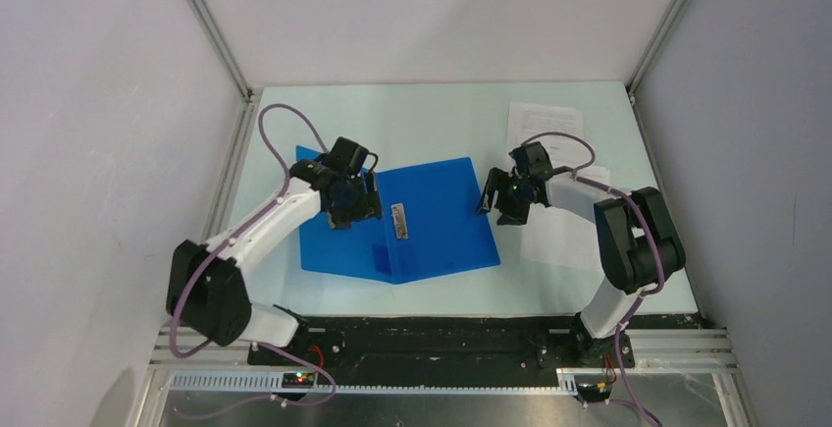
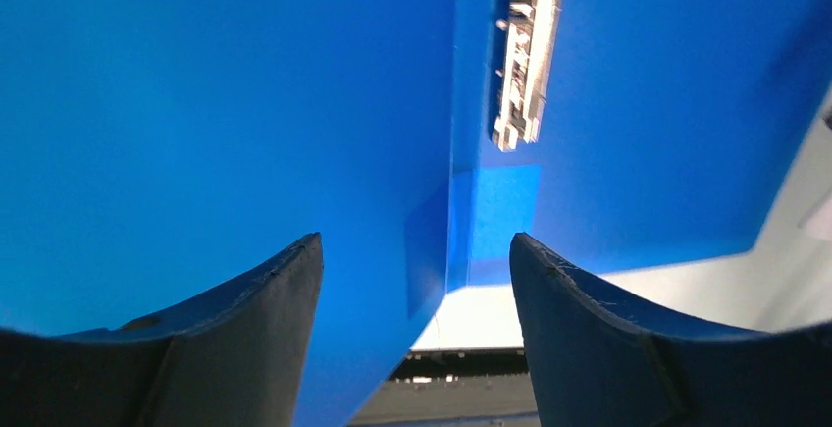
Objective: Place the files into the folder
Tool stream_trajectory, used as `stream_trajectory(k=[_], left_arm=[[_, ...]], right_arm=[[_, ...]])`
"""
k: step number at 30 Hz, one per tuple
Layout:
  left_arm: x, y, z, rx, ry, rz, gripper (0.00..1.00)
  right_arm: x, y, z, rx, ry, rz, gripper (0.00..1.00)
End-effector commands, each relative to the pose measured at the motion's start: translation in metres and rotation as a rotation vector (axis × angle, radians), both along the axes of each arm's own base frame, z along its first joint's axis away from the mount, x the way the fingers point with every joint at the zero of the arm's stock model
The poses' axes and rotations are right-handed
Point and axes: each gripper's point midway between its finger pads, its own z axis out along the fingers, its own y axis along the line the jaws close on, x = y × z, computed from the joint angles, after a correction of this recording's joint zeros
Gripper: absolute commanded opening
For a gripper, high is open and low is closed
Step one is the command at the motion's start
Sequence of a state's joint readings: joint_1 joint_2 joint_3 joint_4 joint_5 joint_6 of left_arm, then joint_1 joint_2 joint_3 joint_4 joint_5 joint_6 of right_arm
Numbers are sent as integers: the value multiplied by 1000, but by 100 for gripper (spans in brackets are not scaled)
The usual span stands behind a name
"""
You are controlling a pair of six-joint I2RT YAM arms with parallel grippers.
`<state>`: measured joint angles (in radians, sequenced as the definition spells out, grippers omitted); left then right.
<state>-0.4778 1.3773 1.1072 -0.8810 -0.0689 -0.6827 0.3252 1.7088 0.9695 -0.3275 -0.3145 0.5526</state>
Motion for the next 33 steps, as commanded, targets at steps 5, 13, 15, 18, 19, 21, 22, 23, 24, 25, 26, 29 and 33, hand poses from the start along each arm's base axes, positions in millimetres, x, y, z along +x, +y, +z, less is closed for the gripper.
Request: stream_trajectory(k=[5, 13, 15, 18, 19, 21, 22, 23, 24, 25, 26, 29, 33], left_arm=[[40, -11, -53, -25, 16, 28, 72], [61, -20, -75, 13, 52, -76, 70], [66, -22, -74, 15, 45, -94, 69], [73, -24, -71, 20, 30, -119, 68], [75, -24, -73, 29, 30, -133, 68], [79, -26, -74, 35, 29, -153, 68], [84, -27, -72, 37, 19, -163, 68], [83, -31, -76, 24, 35, -175, 67], [85, -34, -75, 11, 34, -189, 67], [85, -36, -78, 8, 44, -194, 66], [86, -39, -77, -4, 43, -202, 65], [85, -45, -66, -42, 32, -213, 64], [75, -44, -36, -65, -33, -156, 67]], right_arm=[[-15, 6, -10, 100, 58, 43, 73], [-23, 16, -12, 201, 92, 92, 71], [-24, 22, -8, 247, 91, 105, 63], [-21, 33, 3, 347, 69, 117, 49], [-22, 37, 7, 379, 72, 130, 48], [-18, 45, 15, 436, 41, 162, 47], [-17, 48, 16, 459, 39, 170, 47], [-14, 50, 17, 473, 26, 176, 46], [-15, 52, 18, 494, 35, 179, 41], [-15, 53, 18, 503, 37, 184, 37], [-16, 55, 19, 514, 42, 190, 28], [-22, 56, 21, 499, 55, 188, 0], [-23, 45, 24, 434, 31, 46, 0]])
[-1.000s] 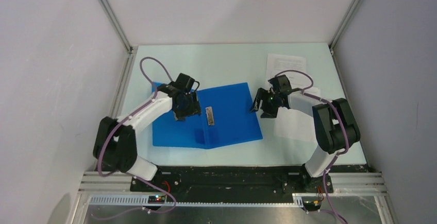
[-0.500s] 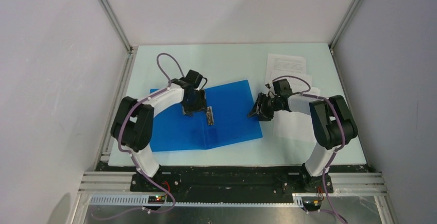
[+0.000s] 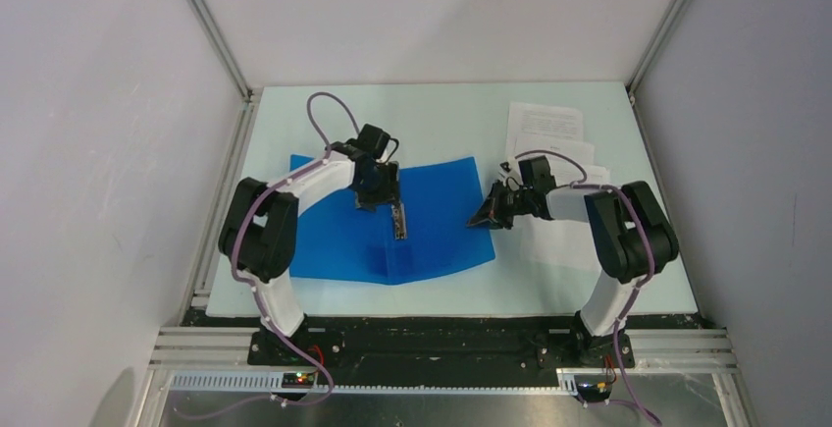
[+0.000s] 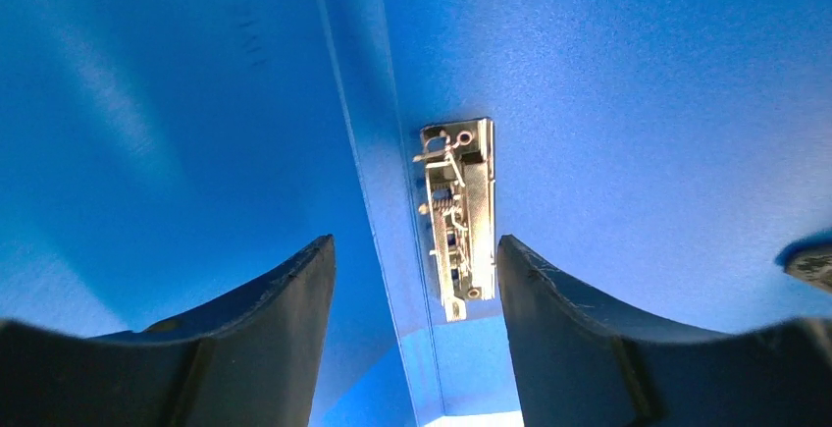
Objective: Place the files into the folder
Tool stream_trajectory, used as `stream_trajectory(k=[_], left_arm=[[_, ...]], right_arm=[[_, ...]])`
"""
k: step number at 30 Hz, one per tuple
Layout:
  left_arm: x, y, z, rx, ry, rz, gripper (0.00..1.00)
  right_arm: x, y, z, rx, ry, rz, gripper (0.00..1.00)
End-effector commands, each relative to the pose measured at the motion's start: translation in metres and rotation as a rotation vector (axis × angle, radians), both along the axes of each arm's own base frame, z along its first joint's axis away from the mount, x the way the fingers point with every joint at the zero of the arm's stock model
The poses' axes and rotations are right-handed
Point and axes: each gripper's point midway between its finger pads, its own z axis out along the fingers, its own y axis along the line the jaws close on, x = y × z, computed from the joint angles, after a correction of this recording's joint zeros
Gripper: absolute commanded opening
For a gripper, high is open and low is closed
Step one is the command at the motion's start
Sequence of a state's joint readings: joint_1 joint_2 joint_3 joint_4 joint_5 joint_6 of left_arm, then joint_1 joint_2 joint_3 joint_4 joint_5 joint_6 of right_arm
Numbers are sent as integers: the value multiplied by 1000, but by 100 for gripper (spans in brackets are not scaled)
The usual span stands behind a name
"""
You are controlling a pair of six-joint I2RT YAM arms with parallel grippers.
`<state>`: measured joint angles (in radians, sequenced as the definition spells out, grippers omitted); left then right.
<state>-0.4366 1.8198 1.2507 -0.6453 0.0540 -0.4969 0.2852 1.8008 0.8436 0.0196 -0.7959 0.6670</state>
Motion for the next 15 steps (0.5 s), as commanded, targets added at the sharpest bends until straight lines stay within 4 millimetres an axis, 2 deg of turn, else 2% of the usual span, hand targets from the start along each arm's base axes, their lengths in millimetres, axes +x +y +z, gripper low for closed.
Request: stream_trajectory(k=[1, 2, 3, 5, 7, 10, 15], left_arm=[[-1, -5, 55, -67, -134, 36, 67], [-7, -3, 54, -69, -128, 63, 68], [-11, -3, 62, -73, -150, 69, 67], [-23, -8, 61, -68, -152, 70, 60], [-33, -12, 56, -47, -148, 58, 56], [-49, -21, 43, -34, -110, 35, 55], [-63, -31, 24, 18, -78, 11, 39]], right_arm=[[-3, -9, 7, -56, -18, -137, 0], [-2, -9, 13, -54, -33, -162, 0], [-2, -13, 8, -88, -34, -194, 0], [-3, -12, 7, -116, -50, -211, 0], [-2, -8, 7, -116, -56, -216, 0], [-3, -4, 3, -105, -36, -217, 0], [-5, 0, -1, -110, -26, -211, 0]])
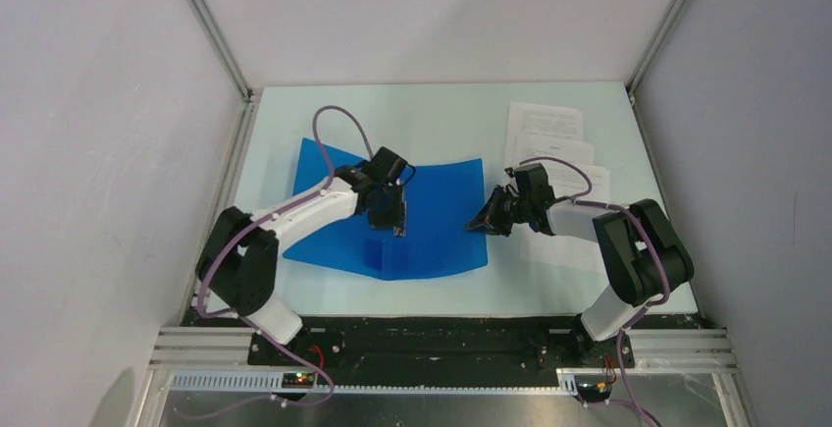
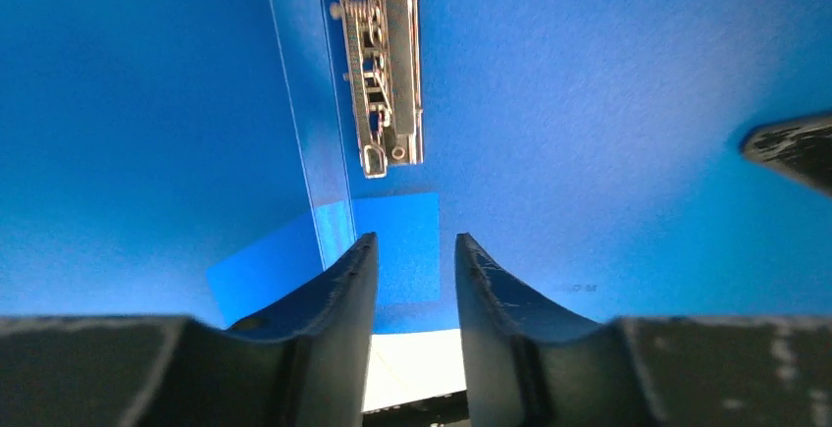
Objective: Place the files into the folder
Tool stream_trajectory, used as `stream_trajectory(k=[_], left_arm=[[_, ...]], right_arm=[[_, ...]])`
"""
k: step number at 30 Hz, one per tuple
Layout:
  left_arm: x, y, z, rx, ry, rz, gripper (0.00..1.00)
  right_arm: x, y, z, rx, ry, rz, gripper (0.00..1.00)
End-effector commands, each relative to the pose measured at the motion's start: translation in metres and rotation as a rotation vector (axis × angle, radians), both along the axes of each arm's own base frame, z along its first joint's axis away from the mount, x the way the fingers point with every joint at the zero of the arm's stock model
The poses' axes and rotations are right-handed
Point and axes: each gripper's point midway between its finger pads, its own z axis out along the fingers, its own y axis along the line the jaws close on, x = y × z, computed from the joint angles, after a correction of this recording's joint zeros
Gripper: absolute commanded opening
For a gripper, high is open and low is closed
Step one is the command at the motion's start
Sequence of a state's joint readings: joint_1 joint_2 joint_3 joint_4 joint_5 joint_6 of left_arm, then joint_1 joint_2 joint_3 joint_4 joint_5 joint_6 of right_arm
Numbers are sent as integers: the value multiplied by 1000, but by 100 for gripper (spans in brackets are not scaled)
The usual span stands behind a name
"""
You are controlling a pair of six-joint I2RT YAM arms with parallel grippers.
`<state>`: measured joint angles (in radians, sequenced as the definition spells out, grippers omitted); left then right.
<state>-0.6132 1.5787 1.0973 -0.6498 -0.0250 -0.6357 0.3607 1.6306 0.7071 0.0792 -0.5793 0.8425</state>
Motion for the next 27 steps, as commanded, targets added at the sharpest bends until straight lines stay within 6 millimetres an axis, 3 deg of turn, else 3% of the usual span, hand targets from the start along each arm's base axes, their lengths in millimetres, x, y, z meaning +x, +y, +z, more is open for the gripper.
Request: stream_trajectory(k=[1, 8, 12, 27], left_arm=[[-3, 0, -15, 58, 10, 47, 37], [3, 3, -30, 113, 20, 55, 28], [10, 6, -36, 150, 14, 57, 28], [23, 1, -36, 160, 3, 38, 22]], right_arm=[[9, -1, -6, -28, -17, -44, 0], [7, 1, -5, -24, -15, -37, 0], [6, 1, -5, -27, -11, -39, 0], [0, 5, -6, -29, -1, -19, 0]])
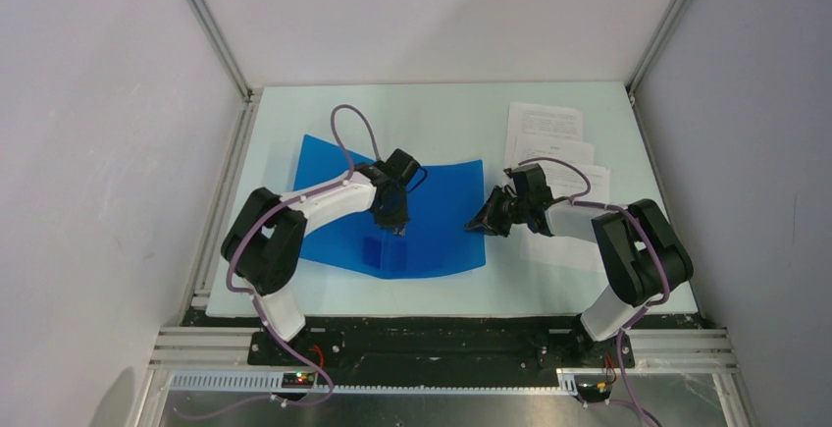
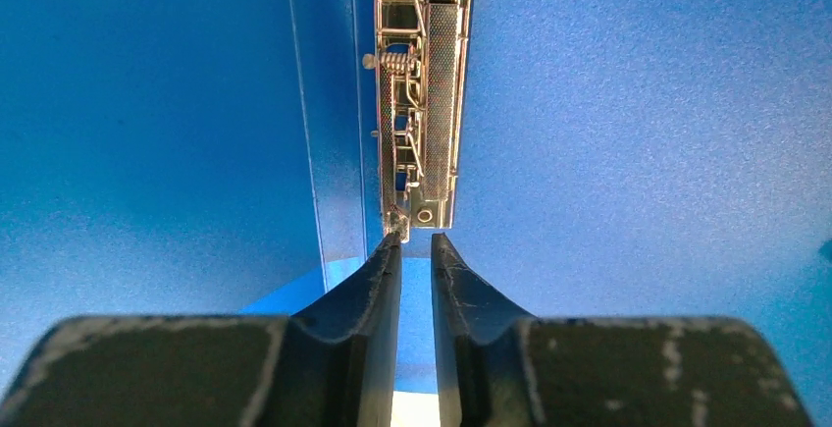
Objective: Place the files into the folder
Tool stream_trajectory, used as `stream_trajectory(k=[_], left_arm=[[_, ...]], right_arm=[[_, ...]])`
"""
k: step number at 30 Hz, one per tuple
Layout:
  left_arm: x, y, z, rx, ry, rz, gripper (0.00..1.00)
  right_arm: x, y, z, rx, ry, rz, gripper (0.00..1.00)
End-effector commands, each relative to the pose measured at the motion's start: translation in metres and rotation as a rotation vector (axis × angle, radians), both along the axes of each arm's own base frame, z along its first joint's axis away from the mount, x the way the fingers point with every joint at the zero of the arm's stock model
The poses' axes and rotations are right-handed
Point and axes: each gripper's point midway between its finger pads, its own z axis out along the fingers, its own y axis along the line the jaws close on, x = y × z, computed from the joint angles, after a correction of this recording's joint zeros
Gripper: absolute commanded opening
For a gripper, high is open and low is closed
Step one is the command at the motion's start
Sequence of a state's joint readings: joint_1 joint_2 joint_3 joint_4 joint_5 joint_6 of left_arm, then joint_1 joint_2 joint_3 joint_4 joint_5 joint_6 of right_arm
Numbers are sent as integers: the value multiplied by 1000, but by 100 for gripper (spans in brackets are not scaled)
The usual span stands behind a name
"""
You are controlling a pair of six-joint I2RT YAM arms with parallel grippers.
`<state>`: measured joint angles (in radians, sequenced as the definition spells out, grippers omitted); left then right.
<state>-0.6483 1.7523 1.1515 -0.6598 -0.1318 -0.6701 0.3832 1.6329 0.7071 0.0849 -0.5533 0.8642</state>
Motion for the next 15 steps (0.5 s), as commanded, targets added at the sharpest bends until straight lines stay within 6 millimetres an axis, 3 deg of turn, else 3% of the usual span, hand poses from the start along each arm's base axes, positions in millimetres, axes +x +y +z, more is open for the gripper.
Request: stream_trajectory(k=[1, 7, 15], left_arm=[[15, 0, 4, 19, -43, 0, 22], [13, 3, -3, 41, -29, -1, 33], [11, 4, -8, 41, -13, 7, 22]], right_arm=[[1, 0, -5, -19, -4, -11, 0], [1, 1, -6, -18, -1, -9, 0], [1, 2, -8, -11, 11, -11, 0]])
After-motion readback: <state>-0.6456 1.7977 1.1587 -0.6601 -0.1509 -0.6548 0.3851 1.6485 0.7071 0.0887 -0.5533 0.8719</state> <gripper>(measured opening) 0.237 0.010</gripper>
